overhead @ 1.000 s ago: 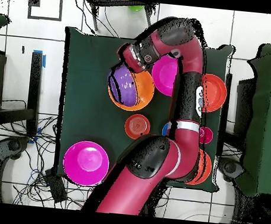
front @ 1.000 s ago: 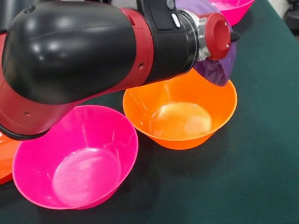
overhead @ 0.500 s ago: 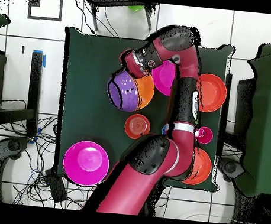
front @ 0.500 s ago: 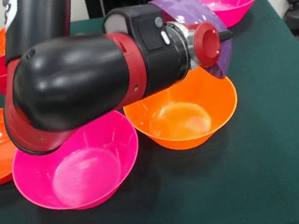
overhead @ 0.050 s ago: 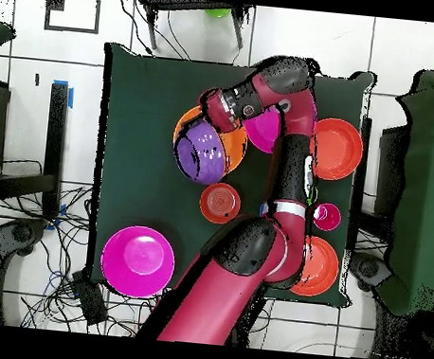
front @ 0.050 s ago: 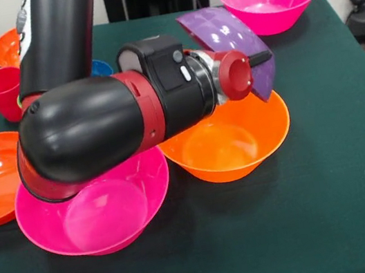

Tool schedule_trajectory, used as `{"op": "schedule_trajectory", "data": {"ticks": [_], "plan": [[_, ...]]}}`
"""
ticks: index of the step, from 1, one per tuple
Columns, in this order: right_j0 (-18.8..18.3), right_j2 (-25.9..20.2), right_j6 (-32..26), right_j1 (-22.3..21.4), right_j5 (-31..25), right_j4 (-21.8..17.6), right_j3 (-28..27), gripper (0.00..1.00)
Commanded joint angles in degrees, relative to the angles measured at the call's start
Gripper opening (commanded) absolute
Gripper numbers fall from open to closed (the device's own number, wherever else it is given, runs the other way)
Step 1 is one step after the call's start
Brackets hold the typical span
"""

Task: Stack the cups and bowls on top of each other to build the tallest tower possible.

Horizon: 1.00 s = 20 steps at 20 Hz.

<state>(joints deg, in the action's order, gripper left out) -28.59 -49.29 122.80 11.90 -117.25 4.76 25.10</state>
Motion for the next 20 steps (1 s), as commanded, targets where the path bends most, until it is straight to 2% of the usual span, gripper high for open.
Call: {"op": "schedule_trajectory", "data": {"ticks": [1, 14, 20], "plan": [[-0.4, -4.4, 6.6, 0.1, -3.0, -3.7, -1.9, 0.00], [-0.7, -6.4, 6.9, 0.3, -1.2, -5.1, -1.8, 0.00], [-0.9, -8.7, 5.4, 1.5, -1.3, -7.5, -2.7, 0.00]]}}
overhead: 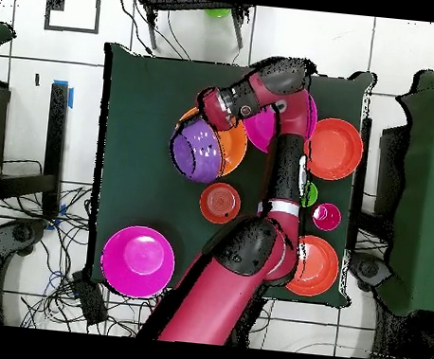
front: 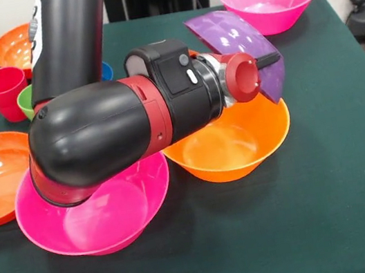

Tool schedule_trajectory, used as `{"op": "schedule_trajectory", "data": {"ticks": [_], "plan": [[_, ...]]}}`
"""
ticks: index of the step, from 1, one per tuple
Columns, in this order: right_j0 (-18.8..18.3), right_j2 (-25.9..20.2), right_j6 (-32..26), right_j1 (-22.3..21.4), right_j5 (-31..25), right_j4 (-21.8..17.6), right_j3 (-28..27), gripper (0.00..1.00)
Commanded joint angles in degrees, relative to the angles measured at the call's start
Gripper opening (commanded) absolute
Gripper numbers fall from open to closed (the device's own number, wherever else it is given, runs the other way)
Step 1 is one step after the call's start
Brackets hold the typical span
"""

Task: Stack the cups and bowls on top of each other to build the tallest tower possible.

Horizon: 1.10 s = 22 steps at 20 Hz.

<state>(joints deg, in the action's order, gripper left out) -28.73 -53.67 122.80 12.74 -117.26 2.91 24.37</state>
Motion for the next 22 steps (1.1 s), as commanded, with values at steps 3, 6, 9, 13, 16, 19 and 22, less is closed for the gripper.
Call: {"op": "schedule_trajectory", "data": {"ticks": [3, 6, 9, 13, 16, 19, 22], "plan": [[-1.1, -6.0, 4.3, 1.7, -1.4, -7.2, -2.5, 0.00], [-1.4, -8.5, 3.5, 2.8, -2.2, -9.3, -3.1, 0.00], [-1.8, -11.3, 2.3, 4.1, -2.8, -12.2, -3.9, 0.00], [-2.3, -15.0, 0.6, 5.7, -2.8, -16.3, -4.9, 0.00], [-2.8, -17.6, 0.2, 6.3, -3.7, -19.2, -5.5, 0.00], [-3.2, -20.3, 0.3, 6.9, -4.5, -21.9, -6.0, 0.00], [-3.5, -22.8, 0.5, 7.3, -5.7, -24.6, -6.6, 0.00]]}}
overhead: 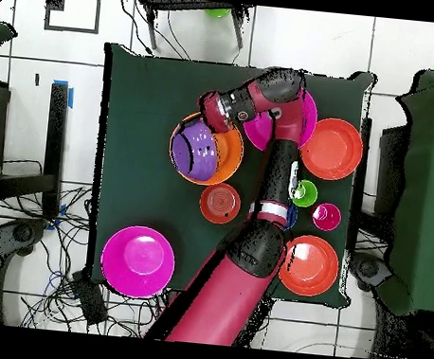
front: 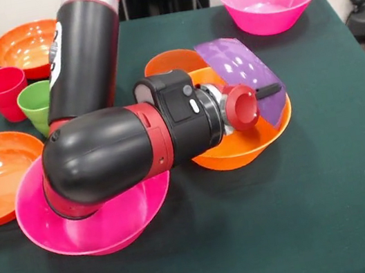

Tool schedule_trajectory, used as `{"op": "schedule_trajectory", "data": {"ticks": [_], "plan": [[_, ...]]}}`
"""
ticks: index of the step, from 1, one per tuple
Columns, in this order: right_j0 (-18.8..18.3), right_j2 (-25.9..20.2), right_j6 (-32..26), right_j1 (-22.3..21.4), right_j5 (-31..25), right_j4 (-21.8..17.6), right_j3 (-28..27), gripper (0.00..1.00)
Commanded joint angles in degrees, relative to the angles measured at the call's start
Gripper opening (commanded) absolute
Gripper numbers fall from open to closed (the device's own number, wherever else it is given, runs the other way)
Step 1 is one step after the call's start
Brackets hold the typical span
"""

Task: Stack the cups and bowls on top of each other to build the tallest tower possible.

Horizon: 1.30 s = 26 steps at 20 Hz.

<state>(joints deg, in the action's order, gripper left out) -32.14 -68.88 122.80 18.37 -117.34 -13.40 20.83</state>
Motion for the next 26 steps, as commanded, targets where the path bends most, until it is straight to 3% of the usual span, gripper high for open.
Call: {"op": "schedule_trajectory", "data": {"ticks": [1, 11, 20, 21, 26], "plan": [[-0.2, -8.5, 0.4, 1.8, -6.1, -9.3, -3.3, 0.00], [-1.0, -18.5, 3.8, 4.1, -11.4, -16.4, -5.0, 0.00], [-1.5, -28.8, 4.8, 6.2, -16.1, -25.1, -7.6, 0.00], [-1.5, -30.1, 4.9, 6.5, -16.6, -26.1, -7.9, 1.00], [-1.6, -35.2, 4.0, 7.3, -18.1, -31.0, -9.3, 1.00]]}}
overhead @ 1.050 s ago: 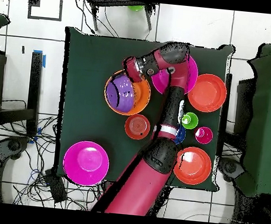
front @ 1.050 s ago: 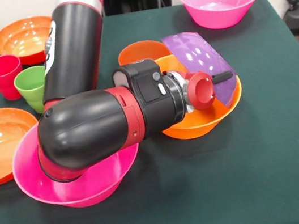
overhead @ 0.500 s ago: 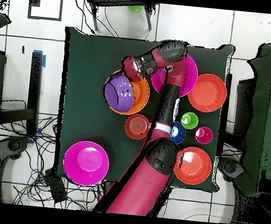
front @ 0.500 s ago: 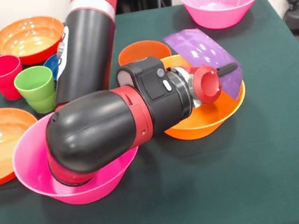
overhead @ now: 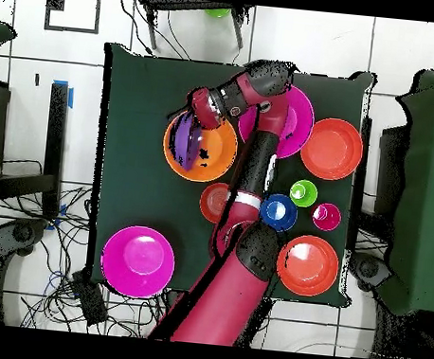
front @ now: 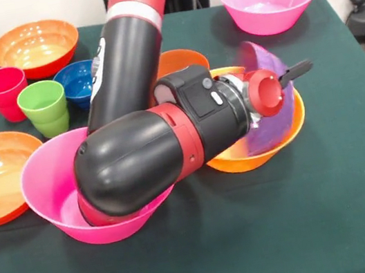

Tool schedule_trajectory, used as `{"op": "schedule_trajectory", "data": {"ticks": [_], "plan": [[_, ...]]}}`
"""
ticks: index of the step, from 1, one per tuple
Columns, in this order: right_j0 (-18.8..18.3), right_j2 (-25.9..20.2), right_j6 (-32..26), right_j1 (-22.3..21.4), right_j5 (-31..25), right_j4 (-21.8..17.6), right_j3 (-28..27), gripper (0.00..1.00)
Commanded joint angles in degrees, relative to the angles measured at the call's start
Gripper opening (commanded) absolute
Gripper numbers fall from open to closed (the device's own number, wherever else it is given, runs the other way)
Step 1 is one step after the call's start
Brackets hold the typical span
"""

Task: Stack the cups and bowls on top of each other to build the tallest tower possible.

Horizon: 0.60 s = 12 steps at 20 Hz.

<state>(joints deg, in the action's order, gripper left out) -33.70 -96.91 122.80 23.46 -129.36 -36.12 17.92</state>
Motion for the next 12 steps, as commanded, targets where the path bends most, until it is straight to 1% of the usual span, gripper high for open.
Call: {"op": "schedule_trajectory", "data": {"ticks": [1, 5, 12], "plan": [[0.0, -8.0, 3.6, 2.4, -6.2, -9.3, -6.6, 1.00], [-0.1, -11.2, 2.3, 2.7, -6.9, -13.2, -7.6, 1.00], [-0.1, -15.5, 1.2, 3.2, -8.0, -18.6, -8.8, 1.00]]}}
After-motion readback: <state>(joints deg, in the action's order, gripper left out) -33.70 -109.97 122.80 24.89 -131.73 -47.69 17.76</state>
